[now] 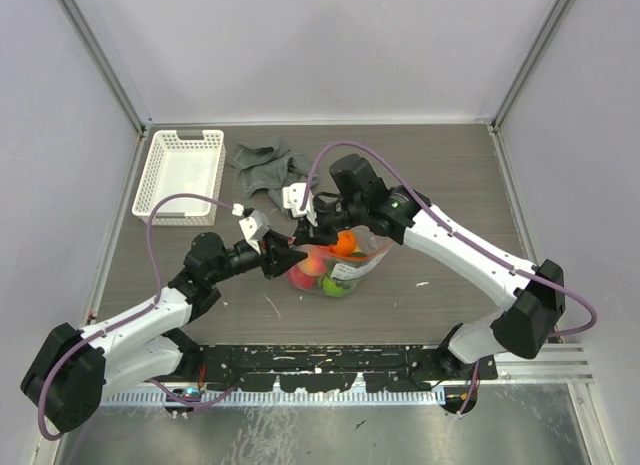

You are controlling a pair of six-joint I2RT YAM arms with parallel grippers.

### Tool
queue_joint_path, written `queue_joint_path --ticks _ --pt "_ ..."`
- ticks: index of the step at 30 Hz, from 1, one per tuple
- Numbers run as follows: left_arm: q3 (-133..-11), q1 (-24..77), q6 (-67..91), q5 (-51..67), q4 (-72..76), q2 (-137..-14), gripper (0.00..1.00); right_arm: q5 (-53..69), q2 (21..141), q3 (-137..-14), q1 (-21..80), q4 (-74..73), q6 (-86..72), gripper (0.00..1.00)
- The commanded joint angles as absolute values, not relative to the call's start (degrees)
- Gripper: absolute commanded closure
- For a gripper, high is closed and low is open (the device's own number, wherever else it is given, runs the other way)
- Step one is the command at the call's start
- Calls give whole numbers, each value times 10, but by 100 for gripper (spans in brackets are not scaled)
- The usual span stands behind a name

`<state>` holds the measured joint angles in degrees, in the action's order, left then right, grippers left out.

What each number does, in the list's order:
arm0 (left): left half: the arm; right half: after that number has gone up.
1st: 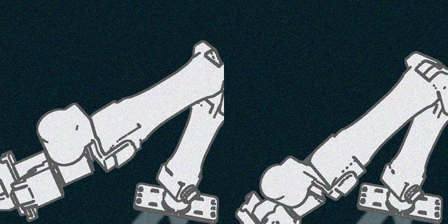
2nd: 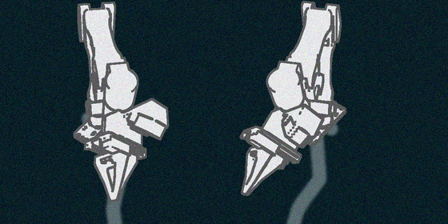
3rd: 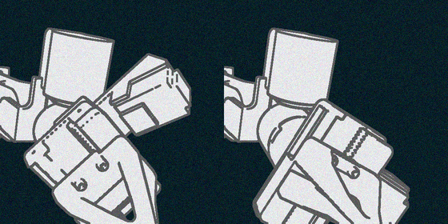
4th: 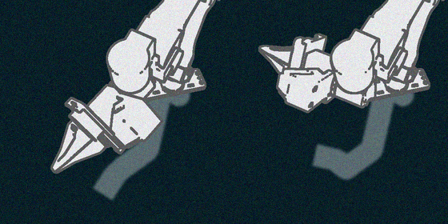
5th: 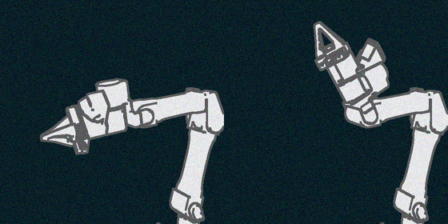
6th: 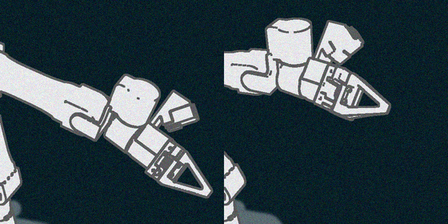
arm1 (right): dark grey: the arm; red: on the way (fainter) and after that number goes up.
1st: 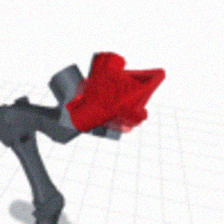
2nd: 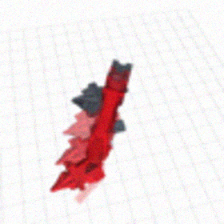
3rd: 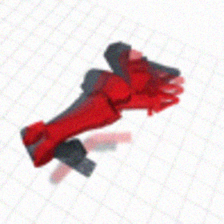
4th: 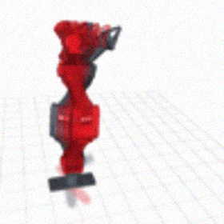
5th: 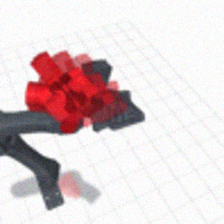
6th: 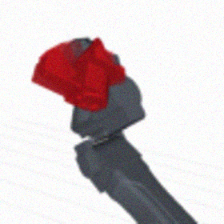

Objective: Place the food in the zip-top bag and seal the zipper
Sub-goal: Zip the zipper food storage bag at the center of the board.

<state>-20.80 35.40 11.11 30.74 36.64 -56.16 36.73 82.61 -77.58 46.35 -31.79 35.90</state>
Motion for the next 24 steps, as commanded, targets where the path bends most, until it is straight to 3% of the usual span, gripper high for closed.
queue_joint_path --ticks 1,11,20,24 --pt "-235 355 95 335 415 -574 64 380 799 -799 465 -305 357 99" --pt "-238 355 108 351 440 -573 60 383 797 -794 465 -305 357 99" --pt "-246 355 117 322 437 -578 68 386 791 -787 465 -305 357 99" --pt "-250 355 119 321 440 -582 78 387 792 -784 465 -305 357 99"
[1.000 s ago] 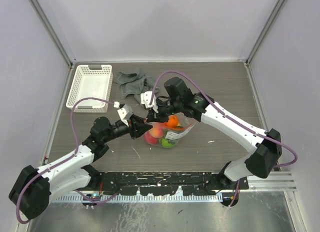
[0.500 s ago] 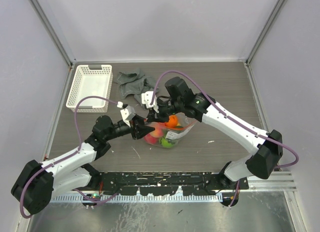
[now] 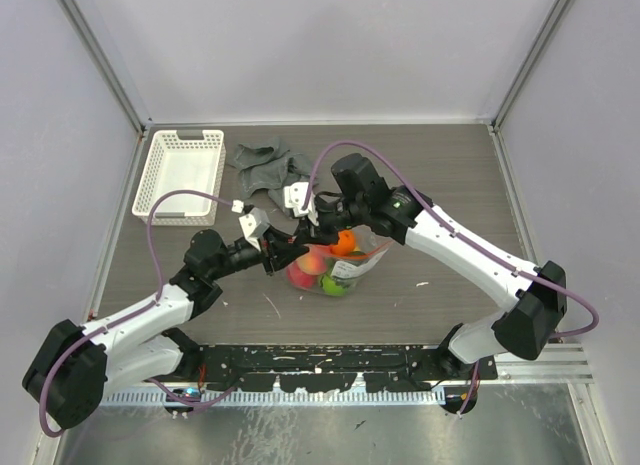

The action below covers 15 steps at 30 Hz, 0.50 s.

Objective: Place the food in the zip-top bag and seal the zipper
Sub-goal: Zip the zipper food storage bag at the center of the board.

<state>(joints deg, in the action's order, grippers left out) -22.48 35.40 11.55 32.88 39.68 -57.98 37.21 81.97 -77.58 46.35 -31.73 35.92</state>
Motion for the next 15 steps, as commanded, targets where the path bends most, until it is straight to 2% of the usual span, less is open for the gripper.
queue_joint_path --ticks 1,5,15 --pt "-250 355 119 321 442 -583 83 386 792 -783 465 -305 357 99" --pt "-249 355 121 317 444 -582 100 377 791 -780 465 -308 357 99" --pt "-230 355 140 285 458 -570 100 297 773 -772 464 -355 371 99"
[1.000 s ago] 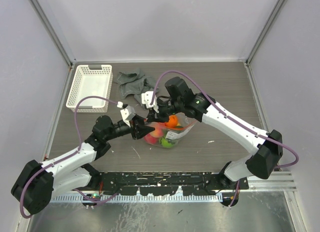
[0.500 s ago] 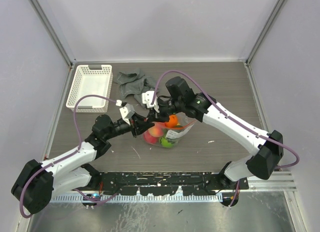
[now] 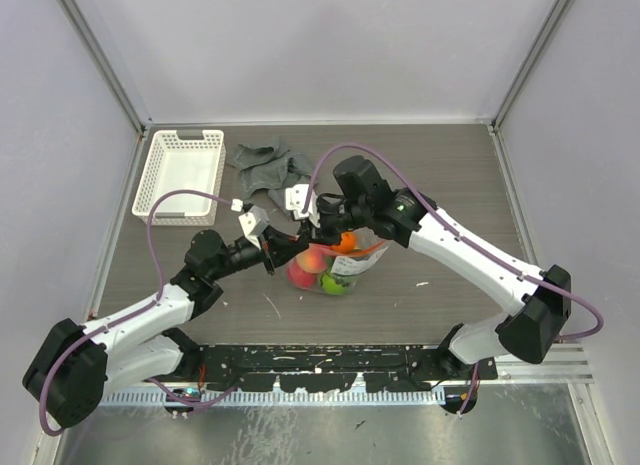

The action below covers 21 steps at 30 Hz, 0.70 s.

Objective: Place the food in the zip-top bag and seal the zipper
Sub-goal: Zip the zipper food storage bag at the center of the board.

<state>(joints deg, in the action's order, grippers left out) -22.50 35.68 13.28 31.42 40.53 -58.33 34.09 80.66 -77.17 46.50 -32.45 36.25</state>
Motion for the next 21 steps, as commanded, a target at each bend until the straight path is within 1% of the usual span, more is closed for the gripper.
queue_joint_path --ticks 1,10,21 --pt "-229 355 140 283 458 -569 100 288 771 -772 463 -360 371 99" --pt "-221 355 140 257 447 -562 100 208 742 -757 461 -380 370 99" --pt "-217 355 134 199 403 -554 100 137 696 -714 454 -383 342 99"
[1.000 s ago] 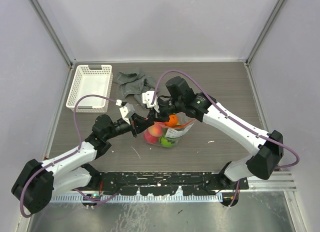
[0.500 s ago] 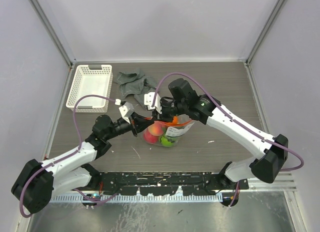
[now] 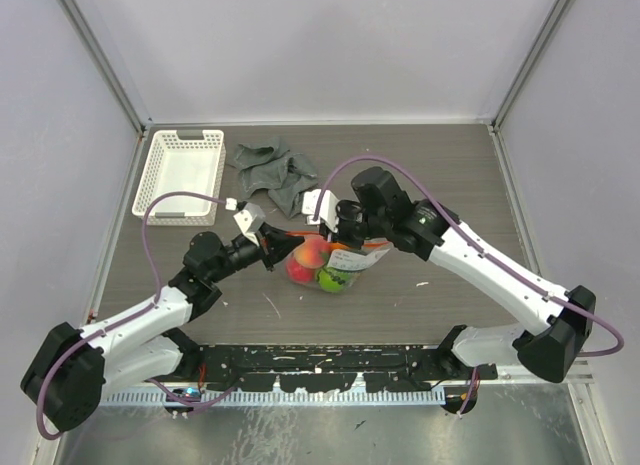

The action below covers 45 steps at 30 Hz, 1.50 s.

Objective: Place the food in the zip-top bag and seal the zipper
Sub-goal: Zip the zipper food storage bag at the center of the board.

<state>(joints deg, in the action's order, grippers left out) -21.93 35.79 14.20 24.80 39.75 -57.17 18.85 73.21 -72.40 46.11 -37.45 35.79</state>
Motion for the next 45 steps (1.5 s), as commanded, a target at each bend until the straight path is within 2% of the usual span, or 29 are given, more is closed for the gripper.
queue_joint_path --ticks 1,18,45 --pt "-216 355 133 195 400 -553 100 129 692 -708 453 -383 337 99" --pt "-201 354 132 143 378 -537 100 25 613 -622 425 -402 286 99" --pt "-198 352 133 123 367 -530 100 -118 463 -510 386 -441 266 99"
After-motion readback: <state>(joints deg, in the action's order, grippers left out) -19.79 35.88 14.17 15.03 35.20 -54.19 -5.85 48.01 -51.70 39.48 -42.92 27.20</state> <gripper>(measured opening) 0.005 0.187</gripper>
